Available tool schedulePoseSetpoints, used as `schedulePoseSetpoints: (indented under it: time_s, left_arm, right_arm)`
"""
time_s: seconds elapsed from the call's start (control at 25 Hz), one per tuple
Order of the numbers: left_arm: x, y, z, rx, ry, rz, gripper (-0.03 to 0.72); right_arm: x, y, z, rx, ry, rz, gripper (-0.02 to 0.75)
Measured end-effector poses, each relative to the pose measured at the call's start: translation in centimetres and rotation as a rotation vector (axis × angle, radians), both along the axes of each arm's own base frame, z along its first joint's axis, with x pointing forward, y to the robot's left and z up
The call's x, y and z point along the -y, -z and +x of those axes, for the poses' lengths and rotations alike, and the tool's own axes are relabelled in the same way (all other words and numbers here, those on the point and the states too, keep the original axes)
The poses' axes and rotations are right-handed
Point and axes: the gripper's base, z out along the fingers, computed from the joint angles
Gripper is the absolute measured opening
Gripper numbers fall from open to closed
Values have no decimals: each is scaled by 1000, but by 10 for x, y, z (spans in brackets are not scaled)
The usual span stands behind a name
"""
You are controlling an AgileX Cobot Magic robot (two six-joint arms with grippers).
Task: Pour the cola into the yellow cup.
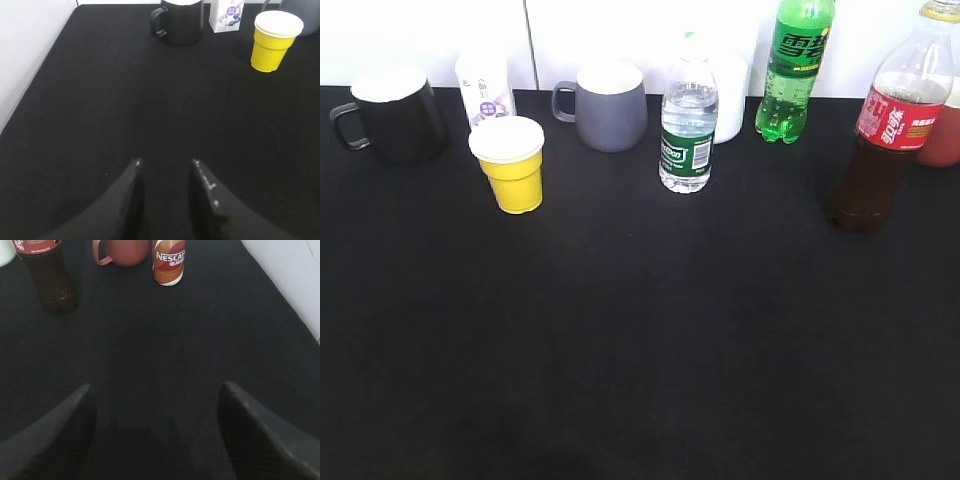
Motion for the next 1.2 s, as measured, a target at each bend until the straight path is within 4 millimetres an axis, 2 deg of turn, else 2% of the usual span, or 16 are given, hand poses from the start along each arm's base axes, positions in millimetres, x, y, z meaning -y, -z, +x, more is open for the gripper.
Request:
schedulePoseSetpoints:
  time_s: [0.6,0.68,0.72,0.76,0.8,0.84,0.92,1.0,1.08,1.16,1.2]
  left_arm:
    - [0,0,0,0,0,0,240]
    - [0,-9,8,22,2,0,241]
    - [1,-19,18,77,5,0,241]
    - [2,-31,40,146,14,7,241]
    - [3,-34,49,153,18,14,241]
    - [4,-42,80,188,31,32,241]
    - [7,-43,123,218,41,37,241]
    - [8,-42,152,257,46,36,241]
    - [12,-28,195,303,53,12,241]
    - [21,-14,208,318,90,-11,241]
    - [36,11,216,308,145,-56,241]
  right_arm:
    - [0,0,0,0,0,0,574]
    - [0,0,0,0,0,0,574]
    - [0,0,0,0,0,0,574]
    - [0,0,0,0,0,0,574]
    - [0,0,0,0,0,0,574]
    - [0,0,0,0,0,0,574]
    - [0,0,0,0,0,0,574]
    - [0,0,0,0,0,0,574]
    - [0,0,0,0,0,0,574]
    - [0,0,0,0,0,0,574]
    - [0,0,0,0,0,0,574]
